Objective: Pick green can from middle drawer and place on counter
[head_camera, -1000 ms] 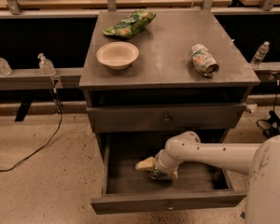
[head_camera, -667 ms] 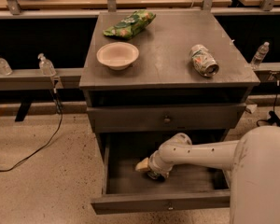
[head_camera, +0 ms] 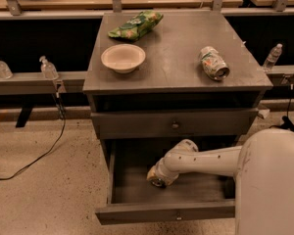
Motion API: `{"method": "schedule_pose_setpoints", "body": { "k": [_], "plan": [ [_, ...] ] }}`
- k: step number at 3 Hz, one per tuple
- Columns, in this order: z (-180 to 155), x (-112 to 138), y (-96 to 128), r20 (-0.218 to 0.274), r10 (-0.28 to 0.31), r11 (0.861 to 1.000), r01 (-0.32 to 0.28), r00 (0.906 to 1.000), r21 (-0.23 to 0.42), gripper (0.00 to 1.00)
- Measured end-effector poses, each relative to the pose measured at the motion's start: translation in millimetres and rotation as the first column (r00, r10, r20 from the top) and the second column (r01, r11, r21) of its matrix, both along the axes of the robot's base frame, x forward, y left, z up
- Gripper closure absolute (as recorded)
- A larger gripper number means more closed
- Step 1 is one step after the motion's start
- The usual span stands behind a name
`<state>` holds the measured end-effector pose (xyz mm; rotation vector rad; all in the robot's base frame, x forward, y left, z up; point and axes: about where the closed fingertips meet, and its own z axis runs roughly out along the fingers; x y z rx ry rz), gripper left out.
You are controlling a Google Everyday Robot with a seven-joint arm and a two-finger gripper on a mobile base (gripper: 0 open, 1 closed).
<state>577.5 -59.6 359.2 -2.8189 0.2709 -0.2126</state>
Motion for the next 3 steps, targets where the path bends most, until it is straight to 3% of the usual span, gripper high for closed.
{"method": "schedule_pose_setpoints", "body": {
  "k": [1,2,3],
  "plan": [
    [3,-2,-3,-0.025,-0.025,0.999,0.026,0.9994,0.028,0.91],
    [50,0,-4,-0.044,-0.055,0.988,0.061,0.9975,0.141,1.0],
    [107,-2,-5,-0.077,-0.055,0.942,0.077,0.9955,0.327,1.0]
  ]
}}
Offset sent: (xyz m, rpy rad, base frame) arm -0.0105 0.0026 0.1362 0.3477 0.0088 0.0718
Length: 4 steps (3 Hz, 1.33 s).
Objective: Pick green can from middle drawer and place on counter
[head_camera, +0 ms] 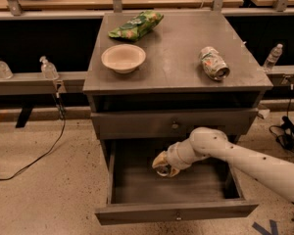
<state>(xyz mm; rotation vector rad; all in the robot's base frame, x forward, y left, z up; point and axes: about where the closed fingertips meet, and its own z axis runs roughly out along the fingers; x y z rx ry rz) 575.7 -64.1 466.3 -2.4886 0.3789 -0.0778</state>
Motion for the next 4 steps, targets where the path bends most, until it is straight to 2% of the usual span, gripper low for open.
{"method": "schedule_pose_setpoints", "body": {
  "k": [1,2,3,4],
  "plan": [
    [50,-14,-8,0.006,0.08,0.992,-0.08,0.9968,0.099,1.0],
    [68,-25,-18,-0.022,0.16,0.973,-0.153,0.9869,0.17,1.0],
    [69,-30,-18,-0.038,0.183,0.97,-0.174,0.9825,0.172,1.0],
    [71,-26,-16,-0.026,0.149,0.951,-0.136,0.9886,0.277,1.0]
  ]
}}
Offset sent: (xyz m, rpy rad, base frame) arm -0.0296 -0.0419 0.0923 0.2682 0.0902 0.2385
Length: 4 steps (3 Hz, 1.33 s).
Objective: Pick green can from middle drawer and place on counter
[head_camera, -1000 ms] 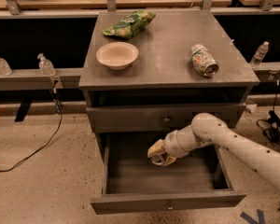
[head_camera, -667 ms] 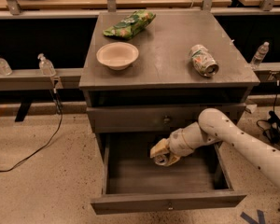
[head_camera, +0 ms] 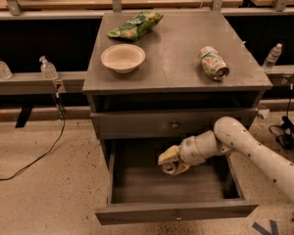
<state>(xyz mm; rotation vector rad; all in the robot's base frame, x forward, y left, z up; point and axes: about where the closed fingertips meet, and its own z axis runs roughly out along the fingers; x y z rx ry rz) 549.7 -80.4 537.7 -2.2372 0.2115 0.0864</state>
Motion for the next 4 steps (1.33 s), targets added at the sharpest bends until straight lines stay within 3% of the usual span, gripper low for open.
{"method": "schedule_pose_setpoints", "body": {
  "k": [1,2,3,4],
  "plan": [
    [22,-11,8,-0.016,-0.058,0.97,0.06,0.9982,0.234,1.0],
    [56,-35,11,-0.055,-0.077,0.925,0.092,0.9955,0.369,1.0],
    [92,-60,11,-0.117,-0.083,0.893,0.126,0.9896,0.432,1.0],
    [93,-60,11,-0.122,-0.085,0.887,0.131,0.9889,0.443,1.0]
  ]
}}
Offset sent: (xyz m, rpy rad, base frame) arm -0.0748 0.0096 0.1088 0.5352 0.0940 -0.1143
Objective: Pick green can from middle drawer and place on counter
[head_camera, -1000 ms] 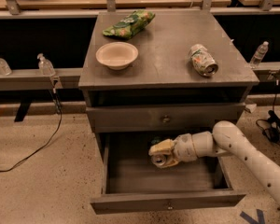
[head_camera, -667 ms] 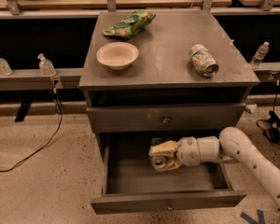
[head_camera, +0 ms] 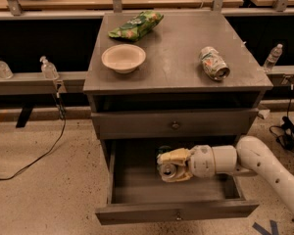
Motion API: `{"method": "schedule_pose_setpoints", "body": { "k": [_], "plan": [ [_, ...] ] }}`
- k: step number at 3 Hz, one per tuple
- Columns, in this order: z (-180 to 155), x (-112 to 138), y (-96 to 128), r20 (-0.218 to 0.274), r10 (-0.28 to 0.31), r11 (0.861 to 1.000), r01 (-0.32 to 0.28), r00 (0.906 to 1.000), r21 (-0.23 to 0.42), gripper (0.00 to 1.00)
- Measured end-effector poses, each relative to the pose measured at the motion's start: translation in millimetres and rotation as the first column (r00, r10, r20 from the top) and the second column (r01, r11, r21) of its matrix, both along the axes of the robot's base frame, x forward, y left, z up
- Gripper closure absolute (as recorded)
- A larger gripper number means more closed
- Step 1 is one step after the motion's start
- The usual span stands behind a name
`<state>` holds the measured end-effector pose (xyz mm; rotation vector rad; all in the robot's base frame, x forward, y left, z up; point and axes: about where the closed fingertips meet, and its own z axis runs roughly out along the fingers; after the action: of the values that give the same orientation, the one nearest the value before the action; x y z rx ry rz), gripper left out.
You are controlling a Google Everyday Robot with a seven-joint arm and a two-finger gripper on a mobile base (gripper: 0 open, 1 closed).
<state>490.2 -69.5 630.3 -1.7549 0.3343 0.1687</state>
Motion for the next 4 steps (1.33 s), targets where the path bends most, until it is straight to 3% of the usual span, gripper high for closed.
{"method": "schedule_pose_setpoints", "body": {
  "k": [1,2,3,4],
  "plan": [
    [2,0,0,-0.009,-0.01,0.999,0.01,0.9999,0.034,1.0],
    [30,2,-6,-0.097,-0.037,0.988,0.051,0.9946,0.146,1.0],
    [69,6,-13,-0.168,-0.024,0.975,0.061,0.9855,0.214,1.0],
    [124,25,-21,-0.158,0.03,0.985,-0.002,0.987,0.171,1.0]
  ]
}}
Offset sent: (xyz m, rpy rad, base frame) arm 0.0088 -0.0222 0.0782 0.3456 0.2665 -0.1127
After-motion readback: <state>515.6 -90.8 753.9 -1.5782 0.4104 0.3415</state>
